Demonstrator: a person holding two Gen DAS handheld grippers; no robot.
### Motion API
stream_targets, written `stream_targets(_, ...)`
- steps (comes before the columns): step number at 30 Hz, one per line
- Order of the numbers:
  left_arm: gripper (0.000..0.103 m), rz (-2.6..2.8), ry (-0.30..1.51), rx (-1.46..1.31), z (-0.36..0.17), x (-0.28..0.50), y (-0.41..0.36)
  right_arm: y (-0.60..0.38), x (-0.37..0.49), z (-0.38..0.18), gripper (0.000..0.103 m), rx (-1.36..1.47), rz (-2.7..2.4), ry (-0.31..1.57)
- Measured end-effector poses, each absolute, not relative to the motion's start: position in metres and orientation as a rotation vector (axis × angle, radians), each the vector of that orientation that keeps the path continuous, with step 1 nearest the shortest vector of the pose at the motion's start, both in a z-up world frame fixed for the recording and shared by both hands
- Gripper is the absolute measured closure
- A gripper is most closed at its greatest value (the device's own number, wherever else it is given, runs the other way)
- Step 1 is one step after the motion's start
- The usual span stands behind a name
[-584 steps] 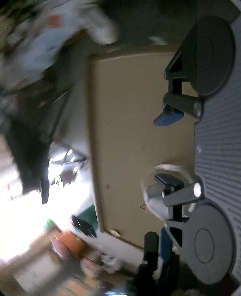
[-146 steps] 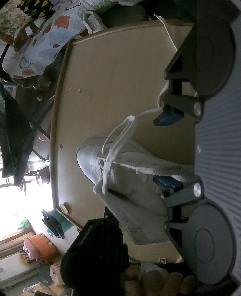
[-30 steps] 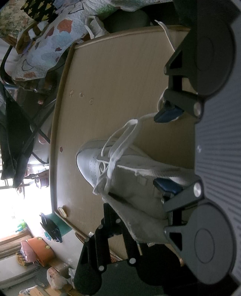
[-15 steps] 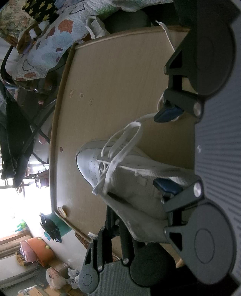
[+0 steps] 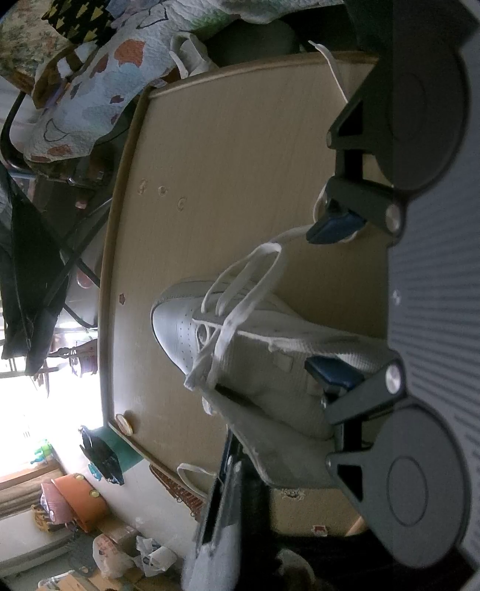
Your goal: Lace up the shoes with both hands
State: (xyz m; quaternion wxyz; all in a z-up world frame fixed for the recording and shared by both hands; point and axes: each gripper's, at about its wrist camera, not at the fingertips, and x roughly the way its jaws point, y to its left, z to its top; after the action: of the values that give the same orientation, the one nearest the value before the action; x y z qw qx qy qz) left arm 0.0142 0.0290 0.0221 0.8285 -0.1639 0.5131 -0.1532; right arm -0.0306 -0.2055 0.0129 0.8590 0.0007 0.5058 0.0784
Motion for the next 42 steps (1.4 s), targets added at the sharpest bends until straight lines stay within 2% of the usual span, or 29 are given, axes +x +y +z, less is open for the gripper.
stream_targets(2, 0.083, -0.242, 1.126, -0.642, 0.012, 0.013, 0.051, -0.205, -0.031, 0.013, 0.037, 0.002, 0.165, 1.062)
stream_targets(4, 0.067, -0.169, 1.117, -0.938, -0.002, 0.003, 0.068, -0.205, -0.031, 0.013, 0.037, 0.001, 0.165, 1.062)
stream_targets(5, 0.054, -0.119, 1.103, -1.072, -0.01, -0.004, 0.073, -0.205, -0.031, 0.013, 0.037, 0.001, 0.165, 1.062)
stream_targets(9, 0.051, 0.054, 1.034, -1.395, -0.035, -0.024, 0.081, -0.204, -0.031, 0.013, 0.037, 0.001, 0.165, 1.061)
stream_targets(14, 0.051, 0.115, 0.982, -1.602, -0.055, -0.037, 0.075, -0.204, -0.031, 0.012, 0.037, 0.007, 0.164, 1.062)
stream_targets(20, 0.051, 0.185, 0.941, -1.712, -0.07, -0.039, 0.066, -0.205, -0.031, 0.013, 0.036, 0.01, 0.165, 1.061)
stream_targets(26, 0.056, 0.245, 0.861, -1.864, -0.077, -0.051, 0.058, -0.207, -0.03, 0.013, 0.033, 0.012, 0.161, 1.062)
stream_targets(28, 0.067, 0.243, 0.847, -1.885, -0.077, -0.05, 0.053, -0.207, -0.029, 0.012, 0.032, 0.012, 0.16, 1.061)
stream_targets(29, 0.075, 0.24, 0.842, -1.894, -0.078, -0.049, 0.051, -0.206, -0.029, 0.012, 0.032, 0.011, 0.16, 1.061)
stream_targets(32, 0.085, 0.223, 0.833, -1.896, -0.072, -0.047, 0.035, -0.206, -0.029, 0.01, 0.032, 0.01, 0.16, 1.06)
stream_targets(42, 0.088, 0.116, 0.779, -1.901, -0.055, -0.038, -0.01, -0.207, -0.03, 0.009, 0.031, 0.0, 0.159, 1.056)
